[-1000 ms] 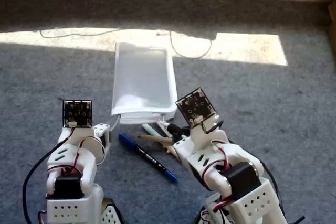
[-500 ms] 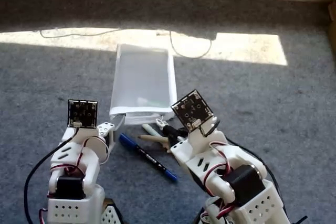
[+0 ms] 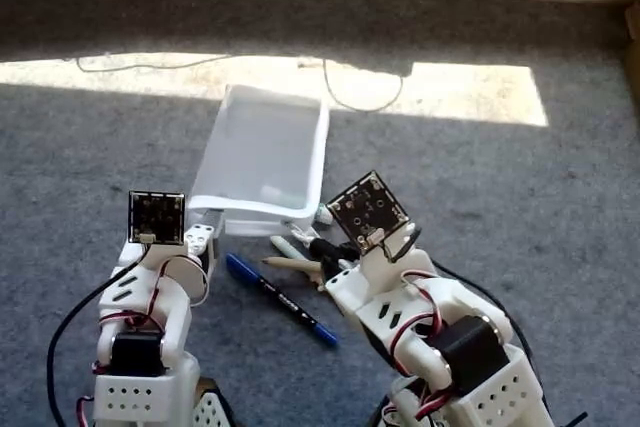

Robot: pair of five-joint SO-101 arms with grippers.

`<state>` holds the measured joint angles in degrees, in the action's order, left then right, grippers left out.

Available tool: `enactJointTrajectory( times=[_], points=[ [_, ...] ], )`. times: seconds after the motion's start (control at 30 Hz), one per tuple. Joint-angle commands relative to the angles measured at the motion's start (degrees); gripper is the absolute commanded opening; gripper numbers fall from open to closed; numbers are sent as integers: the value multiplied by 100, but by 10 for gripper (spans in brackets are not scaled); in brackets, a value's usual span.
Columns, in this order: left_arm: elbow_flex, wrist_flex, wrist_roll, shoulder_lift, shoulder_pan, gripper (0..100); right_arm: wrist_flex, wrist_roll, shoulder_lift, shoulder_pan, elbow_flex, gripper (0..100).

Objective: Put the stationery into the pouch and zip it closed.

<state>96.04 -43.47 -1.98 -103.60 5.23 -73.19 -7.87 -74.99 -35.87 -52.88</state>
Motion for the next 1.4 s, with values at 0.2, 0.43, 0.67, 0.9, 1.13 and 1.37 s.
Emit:
enactJointTrajectory(
  times=[0.2, 0.43, 0.67, 0.9, 1.13, 1.37],
  points=[
    [57, 105, 475, -57, 110, 141, -13, -70, -119, -66, 374, 22],
    [-418, -273, 475, -57, 119, 10, 22, -70, -119, -66, 330, 22],
    [-1200, -1310, 466, -57, 101, 7, 40, -70, -110, -66, 330, 27],
    [-1640, -1793, 466, -31, 119, 7, 40, -70, -110, -13, 330, 27],
    [-2000, -2154, 466, -22, 136, 7, 207, -26, -110, 884, 330, 44],
    [-2352, -2391, 475, -13, 136, 7, 207, -18, -110, 1059, 321, 265]
  ],
)
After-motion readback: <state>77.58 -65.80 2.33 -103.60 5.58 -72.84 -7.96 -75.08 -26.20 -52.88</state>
